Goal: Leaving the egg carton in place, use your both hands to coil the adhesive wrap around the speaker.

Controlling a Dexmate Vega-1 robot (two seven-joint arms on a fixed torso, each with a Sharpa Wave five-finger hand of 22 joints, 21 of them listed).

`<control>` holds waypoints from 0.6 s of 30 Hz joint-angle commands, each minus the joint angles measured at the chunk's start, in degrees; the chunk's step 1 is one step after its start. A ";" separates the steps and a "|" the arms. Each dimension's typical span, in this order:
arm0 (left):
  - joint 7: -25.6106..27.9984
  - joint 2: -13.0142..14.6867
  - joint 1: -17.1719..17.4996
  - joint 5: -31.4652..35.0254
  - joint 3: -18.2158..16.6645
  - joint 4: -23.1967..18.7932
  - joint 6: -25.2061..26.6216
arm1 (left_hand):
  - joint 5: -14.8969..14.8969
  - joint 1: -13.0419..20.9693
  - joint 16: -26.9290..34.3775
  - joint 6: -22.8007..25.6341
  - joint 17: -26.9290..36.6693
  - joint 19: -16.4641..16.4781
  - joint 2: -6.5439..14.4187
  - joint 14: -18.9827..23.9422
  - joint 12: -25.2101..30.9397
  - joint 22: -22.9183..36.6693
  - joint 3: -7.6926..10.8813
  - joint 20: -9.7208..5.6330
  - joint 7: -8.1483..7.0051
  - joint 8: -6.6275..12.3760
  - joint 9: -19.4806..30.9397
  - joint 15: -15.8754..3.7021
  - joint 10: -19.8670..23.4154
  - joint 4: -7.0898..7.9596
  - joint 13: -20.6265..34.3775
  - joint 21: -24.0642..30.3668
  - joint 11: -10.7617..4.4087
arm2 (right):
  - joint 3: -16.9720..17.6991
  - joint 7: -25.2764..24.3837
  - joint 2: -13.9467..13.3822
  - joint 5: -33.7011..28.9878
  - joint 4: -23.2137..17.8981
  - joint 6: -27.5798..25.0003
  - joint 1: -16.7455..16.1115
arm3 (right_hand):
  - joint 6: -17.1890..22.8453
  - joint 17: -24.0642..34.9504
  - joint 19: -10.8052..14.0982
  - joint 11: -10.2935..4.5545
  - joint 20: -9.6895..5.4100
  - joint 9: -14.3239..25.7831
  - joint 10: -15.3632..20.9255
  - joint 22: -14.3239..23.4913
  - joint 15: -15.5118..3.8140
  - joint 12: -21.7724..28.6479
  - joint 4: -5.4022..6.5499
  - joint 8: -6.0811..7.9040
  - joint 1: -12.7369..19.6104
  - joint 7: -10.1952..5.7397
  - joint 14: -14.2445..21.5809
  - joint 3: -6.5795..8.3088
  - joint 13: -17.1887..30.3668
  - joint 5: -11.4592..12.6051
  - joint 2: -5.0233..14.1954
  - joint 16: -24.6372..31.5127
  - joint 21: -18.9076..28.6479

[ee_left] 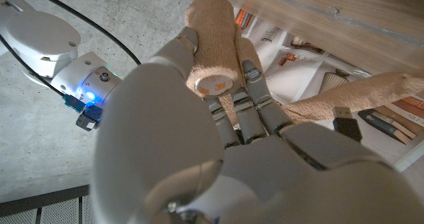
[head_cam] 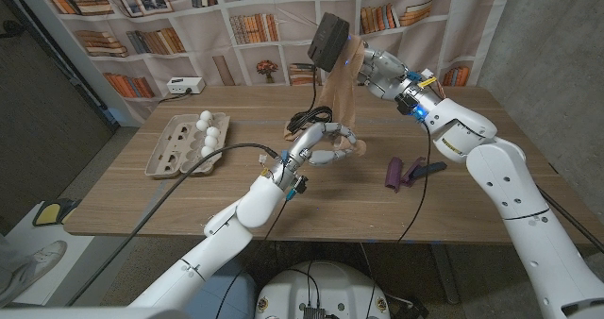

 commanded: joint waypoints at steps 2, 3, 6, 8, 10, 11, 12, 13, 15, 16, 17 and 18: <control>0.66 1.17 1.03 1.12 -2.00 -0.45 1.98 | 0.27 6.36 0.27 0.20 0.58 -4.97 6.86 10.79 0.30 0.01 0.75 -4.65 0.13 0.40 0.10 -10.30 0.29 1.11 -0.01 0.32 0.00 | 2.08 1.67 -2.20 0.39 -1.57 1.14 -2.70 | 0.22 0.18 -0.21 -2.02 -5.29 0.26 2.81 0.12 -2.48 0.36 1.47 -0.01 1.51 -0.04 -0.08 1.40 0.25 0.26 1.98 -0.16 0.37; 0.80 1.30 1.18 1.20 -2.28 -0.57 2.16 | 0.27 6.34 0.28 0.25 0.59 -4.99 6.86 10.80 0.32 0.01 0.73 -4.64 0.06 0.45 0.13 -10.31 0.26 1.12 0.05 0.35 0.03 | 2.20 1.61 -2.35 0.35 -1.65 1.15 -2.84 | 0.26 0.20 -0.22 -2.08 -5.29 0.26 2.82 0.12 -2.50 0.35 1.46 0.01 1.52 -0.06 -0.07 1.39 0.25 0.26 1.96 -0.14 0.37; 1.22 1.81 1.68 1.55 -3.22 -1.17 2.80 | 0.27 6.35 0.25 0.28 0.60 -5.05 6.88 10.76 0.33 0.01 0.73 -4.66 0.21 0.41 0.02 -10.27 0.25 1.12 0.09 0.41 0.05 | 2.29 1.88 -3.87 -3.18 -2.08 3.12 -3.60 | 0.30 0.19 -0.22 -2.06 -5.28 0.26 2.81 0.12 -2.48 0.33 1.48 0.02 1.52 0.00 -0.06 1.38 0.24 0.26 1.99 -0.16 0.39; 1.48 2.43 2.21 1.79 -4.23 -1.84 3.47 | 0.27 6.36 0.28 0.19 0.64 -5.08 6.89 10.80 0.32 0.01 0.71 -4.68 0.14 0.40 0.03 -10.29 0.33 1.12 0.04 0.45 0.06 | 2.55 2.07 -5.09 -5.88 -2.42 4.76 -4.52 | 0.21 0.17 -0.23 -2.15 -5.28 0.26 2.72 0.12 -2.49 0.29 1.48 -0.02 1.52 0.03 -0.07 1.37 0.26 0.27 1.99 -0.19 0.41; 1.63 2.87 2.58 2.05 -4.85 -2.29 3.92 | 0.27 6.37 0.27 0.26 0.65 -5.11 6.89 10.80 0.32 0.01 0.71 -4.68 0.20 0.41 -0.01 -10.31 0.28 1.11 0.06 0.46 0.00 | 2.82 1.88 -6.00 -7.43 -2.74 5.64 -5.15 | 0.19 0.21 -0.23 -2.11 -5.27 0.26 2.68 0.12 -2.47 0.29 1.50 -0.02 1.51 0.01 -0.04 1.36 0.33 0.27 2.01 -0.16 0.42; 1.62 3.08 2.72 2.09 -5.11 -2.49 4.11 | 0.27 6.37 0.26 0.28 0.64 -5.12 6.88 10.78 0.33 0.01 0.71 -4.68 0.21 0.41 -0.04 -10.33 0.27 1.11 0.09 0.48 0.02 | 2.95 1.86 -6.30 -7.89 -2.81 6.06 -5.45 | 0.17 0.18 -0.24 -2.04 -5.27 0.26 2.74 0.12 -2.43 0.33 1.55 -0.03 1.48 0.00 -0.03 1.35 0.36 0.27 2.06 -0.18 0.43; 1.64 3.28 2.82 2.18 -5.34 -2.63 4.22 | 0.27 6.39 0.24 0.28 0.65 -5.15 6.88 10.76 0.31 0.01 0.71 -4.69 0.08 0.43 -0.02 -10.34 0.37 1.10 0.01 0.50 0.01 | 3.01 2.02 -6.65 -8.53 -2.83 6.65 -5.71 | 0.13 0.18 -0.25 -2.01 -5.27 0.26 2.75 0.11 -2.43 0.33 1.56 -0.04 1.48 0.00 -0.02 1.36 0.37 0.27 2.08 -0.18 0.43; 1.65 3.43 2.91 2.19 -5.54 -2.76 4.33 | 0.27 6.37 0.24 0.28 0.65 -5.16 6.88 10.75 0.29 0.01 0.70 -4.68 0.10 0.43 -0.04 -10.32 0.34 1.12 -0.01 0.51 0.02 | 2.99 2.40 -7.18 -9.43 -2.79 7.40 -5.91 | 0.12 0.09 -0.26 -1.81 -5.27 0.26 2.72 0.11 -2.40 0.32 1.60 -0.04 1.45 0.01 -0.09 1.36 0.38 0.27 2.13 -0.27 0.43; 1.63 3.70 3.00 2.25 -5.85 -2.98 4.46 | 0.28 6.41 0.24 0.21 0.66 -5.19 6.88 10.76 0.26 0.00 0.71 -4.70 0.10 0.44 0.02 -10.37 0.40 1.09 -0.08 0.53 0.00 | 2.94 2.20 -8.13 -11.32 -3.30 8.53 -6.53 | 0.16 0.16 -0.28 -1.95 -5.26 0.25 2.65 0.11 -2.42 0.32 1.59 -0.03 1.45 -0.01 -0.03 1.34 0.45 0.27 2.10 -0.21 0.43; 1.68 3.83 3.00 2.36 -5.96 -3.03 4.41 | 0.28 6.41 0.24 0.20 0.66 -5.20 6.88 10.76 0.24 0.00 0.71 -4.69 0.10 0.45 0.02 -10.37 0.39 1.09 -0.11 0.54 -0.03 | 2.84 2.30 -8.77 -12.51 -3.53 9.27 -6.83 | 0.15 0.15 -0.28 -1.95 -5.26 0.25 2.63 0.10 -2.38 0.32 1.61 -0.03 1.44 0.02 -0.05 1.35 0.47 0.28 2.14 -0.23 0.43; 1.71 3.92 3.03 2.38 -6.07 -3.10 4.40 | 0.28 6.41 0.23 0.17 0.67 -5.23 6.88 10.75 0.20 0.00 0.71 -4.70 0.04 0.47 0.07 -10.38 0.33 1.09 -0.13 0.54 0.04 | 2.77 2.21 -9.37 -13.67 -3.86 9.96 -7.24 | 0.19 0.14 -0.29 -1.93 -5.25 0.25 2.64 0.10 -2.44 0.31 1.56 -0.01 1.47 0.05 -0.11 1.35 0.47 0.28 2.08 -0.26 0.43; 1.71 3.92 3.03 2.39 -6.07 -3.10 4.40 | 0.27 6.41 0.25 0.23 0.69 -5.26 6.88 10.77 0.21 0.00 0.69 -4.70 0.08 0.48 0.03 -10.37 0.29 1.10 -0.09 0.55 0.09 | 2.71 2.12 -9.50 -13.66 -3.84 10.11 -7.24 | 0.18 0.14 -0.29 -1.94 -5.25 0.25 2.60 0.10 -2.46 0.29 1.55 -0.01 1.48 0.05 -0.12 1.35 0.46 0.28 2.07 -0.27 0.43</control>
